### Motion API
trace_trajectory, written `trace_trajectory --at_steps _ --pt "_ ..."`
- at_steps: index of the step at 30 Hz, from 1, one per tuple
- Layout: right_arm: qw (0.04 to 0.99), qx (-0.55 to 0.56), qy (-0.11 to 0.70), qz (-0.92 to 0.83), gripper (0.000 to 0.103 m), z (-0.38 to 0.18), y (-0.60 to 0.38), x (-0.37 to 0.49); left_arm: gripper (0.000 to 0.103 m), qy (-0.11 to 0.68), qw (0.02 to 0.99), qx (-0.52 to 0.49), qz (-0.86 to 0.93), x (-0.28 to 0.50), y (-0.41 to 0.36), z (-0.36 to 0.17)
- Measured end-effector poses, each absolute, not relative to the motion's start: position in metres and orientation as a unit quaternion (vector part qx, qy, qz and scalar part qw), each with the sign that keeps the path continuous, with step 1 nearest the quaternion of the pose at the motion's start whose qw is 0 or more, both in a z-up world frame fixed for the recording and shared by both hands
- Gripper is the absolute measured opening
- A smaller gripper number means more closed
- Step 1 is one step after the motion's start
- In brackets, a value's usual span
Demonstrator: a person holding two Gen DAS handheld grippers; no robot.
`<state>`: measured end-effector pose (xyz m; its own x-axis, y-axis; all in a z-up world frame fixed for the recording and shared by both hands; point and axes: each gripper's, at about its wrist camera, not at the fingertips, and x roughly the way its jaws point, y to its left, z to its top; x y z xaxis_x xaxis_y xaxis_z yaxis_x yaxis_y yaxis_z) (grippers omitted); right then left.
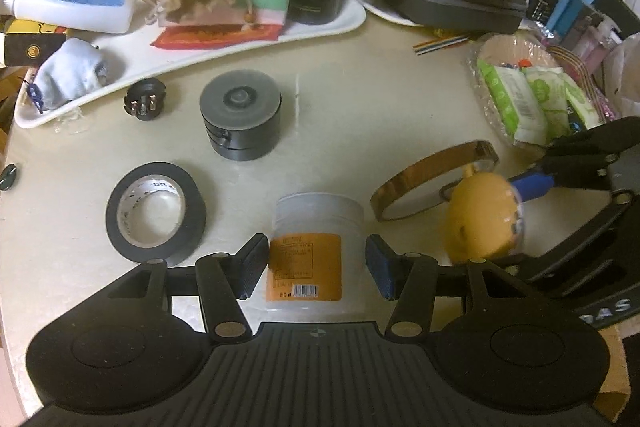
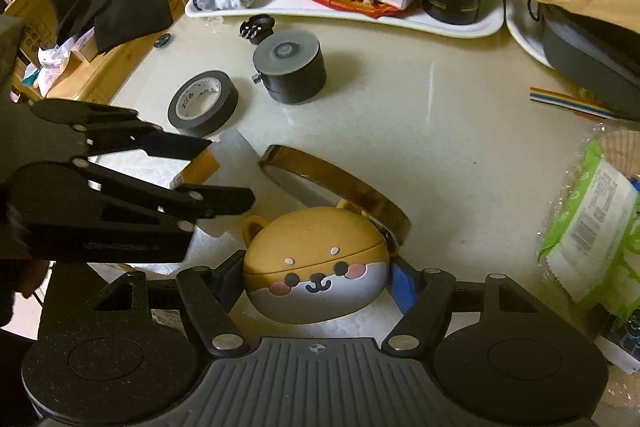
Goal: Organize rigid objects
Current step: 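Close the left tool on the white jar with orange label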
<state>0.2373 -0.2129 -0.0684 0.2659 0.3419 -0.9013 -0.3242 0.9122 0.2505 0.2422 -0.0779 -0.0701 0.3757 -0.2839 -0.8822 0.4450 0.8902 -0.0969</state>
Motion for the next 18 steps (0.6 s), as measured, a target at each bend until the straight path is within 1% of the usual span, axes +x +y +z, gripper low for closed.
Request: trace_trajectory --at_steps 7,18 --pt "0.803 0.016 0.557 0.211 0.074 -0.05 -0.217 0.232 0.053 0.527 0.822 0.06 -0.208 0.247 -0.076 -0.07" --pt "0.821 0.04 0.532 0.204 0.074 -0.023 -0.228 0.221 0.052 0.499 0.841 0.053 -0.203 0.233 -0.068 -0.044"
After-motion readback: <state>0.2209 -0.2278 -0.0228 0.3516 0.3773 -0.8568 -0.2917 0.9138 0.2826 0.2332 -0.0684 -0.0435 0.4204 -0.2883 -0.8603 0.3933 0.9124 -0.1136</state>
